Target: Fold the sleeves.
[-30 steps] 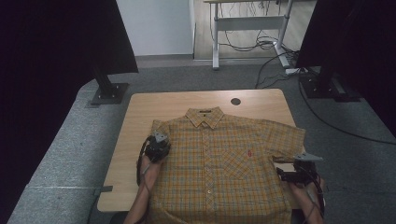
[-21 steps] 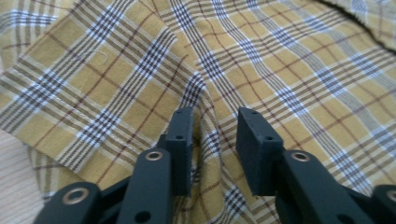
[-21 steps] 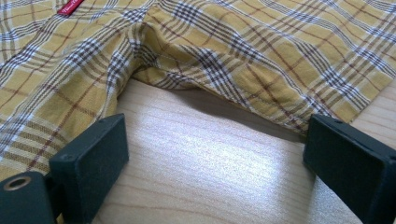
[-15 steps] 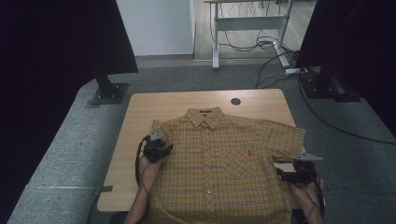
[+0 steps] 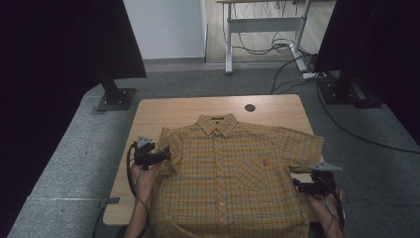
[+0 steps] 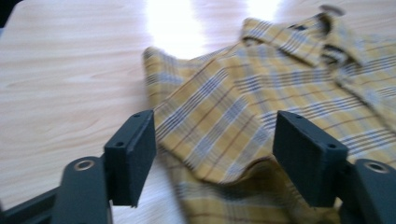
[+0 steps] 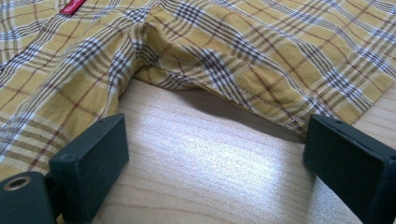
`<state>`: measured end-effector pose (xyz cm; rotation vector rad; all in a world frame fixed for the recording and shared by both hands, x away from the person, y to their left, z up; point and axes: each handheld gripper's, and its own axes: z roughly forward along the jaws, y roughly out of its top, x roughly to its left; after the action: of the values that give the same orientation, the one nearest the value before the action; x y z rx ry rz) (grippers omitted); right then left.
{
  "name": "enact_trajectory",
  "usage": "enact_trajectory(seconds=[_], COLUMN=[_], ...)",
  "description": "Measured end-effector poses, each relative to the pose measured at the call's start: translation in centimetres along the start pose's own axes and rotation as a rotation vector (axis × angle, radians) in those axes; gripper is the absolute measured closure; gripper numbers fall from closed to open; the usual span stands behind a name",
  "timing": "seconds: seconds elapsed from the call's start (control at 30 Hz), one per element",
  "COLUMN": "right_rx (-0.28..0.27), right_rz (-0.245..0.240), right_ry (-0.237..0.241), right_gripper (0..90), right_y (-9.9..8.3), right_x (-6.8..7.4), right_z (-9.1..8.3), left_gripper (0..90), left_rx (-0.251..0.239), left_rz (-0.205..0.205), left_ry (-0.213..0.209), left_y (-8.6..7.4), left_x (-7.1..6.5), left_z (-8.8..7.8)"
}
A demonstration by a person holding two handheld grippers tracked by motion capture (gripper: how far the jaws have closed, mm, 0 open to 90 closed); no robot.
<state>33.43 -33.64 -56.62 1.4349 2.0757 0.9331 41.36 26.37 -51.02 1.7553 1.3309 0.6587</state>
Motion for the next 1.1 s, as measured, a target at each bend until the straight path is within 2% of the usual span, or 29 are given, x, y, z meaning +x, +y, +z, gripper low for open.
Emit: enact_trajectory(seconds=[0.13,0.43,0.57,0.77,0.9,1.1], right_rx=[0.000,0.001,0.000,0.001,0.001,0.001], right_rz=[-0.001,-0.002,-0.003,-0.005,-0.006,-0.006], right_ry=[0.001,0.002,0.004,0.005,0.005,0.005], right_gripper=[6.2,6.2,6.2,6.2,6.2,6.2], right_y=[0.0,0.0,0.0,0.0,0.0,0.0], right_x=[0.0,0.0,0.0,0.0,0.0,0.0], right_z=[0.0,0.0,0.0,0.0,0.0,0.0], left_gripper=[24.8,18.4,16.8,15.6,15.7,16.0], left_rx=[0.021,0.092,0.138,0.168,0.162,0.122], left_rz=[-0.013,-0.032,-0.005,0.026,0.053,0.103], left_ry=[0.017,0.007,0.016,0.034,0.054,0.072], left_y=[-0.6,-2.2,-2.8,-2.9,-2.5,-1.6], left_x=[0.6,0.9,0.5,-0.2,-0.8,-2.3], left_z=[0.1,0.2,0.9,2.2,2.7,2.9])
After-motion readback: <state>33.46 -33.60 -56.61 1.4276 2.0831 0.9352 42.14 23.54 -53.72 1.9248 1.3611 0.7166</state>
